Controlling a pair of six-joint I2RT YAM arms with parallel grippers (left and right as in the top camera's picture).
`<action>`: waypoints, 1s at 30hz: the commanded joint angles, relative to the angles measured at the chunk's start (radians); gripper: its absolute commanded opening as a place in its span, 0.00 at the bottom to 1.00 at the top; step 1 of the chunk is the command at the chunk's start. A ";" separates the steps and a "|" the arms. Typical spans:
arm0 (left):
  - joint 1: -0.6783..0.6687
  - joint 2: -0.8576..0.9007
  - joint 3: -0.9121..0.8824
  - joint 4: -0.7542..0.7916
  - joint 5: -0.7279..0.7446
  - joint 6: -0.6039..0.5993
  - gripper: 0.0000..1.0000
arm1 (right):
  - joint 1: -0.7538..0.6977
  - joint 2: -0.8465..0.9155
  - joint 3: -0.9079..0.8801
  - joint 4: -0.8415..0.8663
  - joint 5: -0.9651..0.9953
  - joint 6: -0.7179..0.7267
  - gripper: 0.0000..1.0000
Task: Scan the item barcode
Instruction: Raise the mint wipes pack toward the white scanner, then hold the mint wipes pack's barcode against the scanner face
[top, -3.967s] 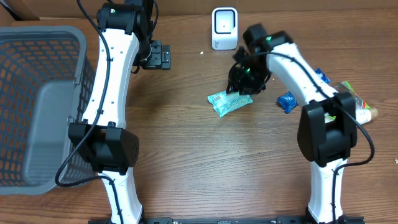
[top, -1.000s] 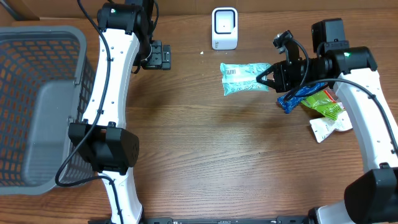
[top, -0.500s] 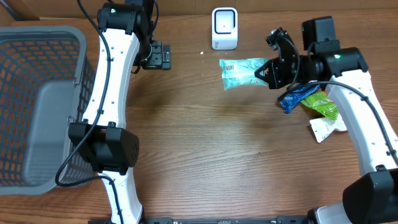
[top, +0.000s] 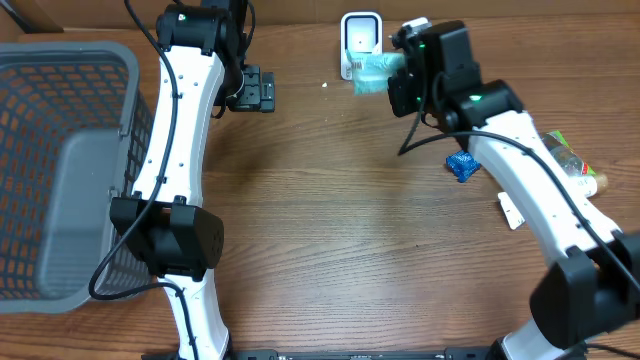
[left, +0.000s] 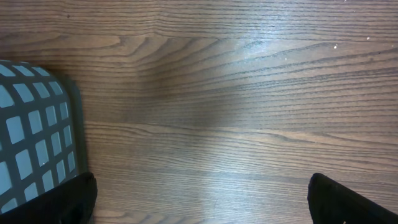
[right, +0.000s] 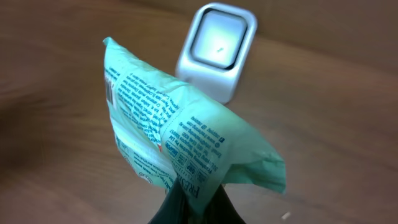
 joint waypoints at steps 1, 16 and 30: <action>-0.007 0.005 -0.003 0.002 0.008 -0.018 1.00 | 0.013 0.021 0.022 0.068 0.145 -0.205 0.04; -0.007 0.005 -0.003 0.002 0.008 -0.018 1.00 | 0.014 0.115 0.023 0.660 0.468 -0.626 0.04; -0.006 0.005 -0.003 0.002 0.008 -0.018 1.00 | 0.050 0.350 0.023 1.009 0.537 -1.116 0.04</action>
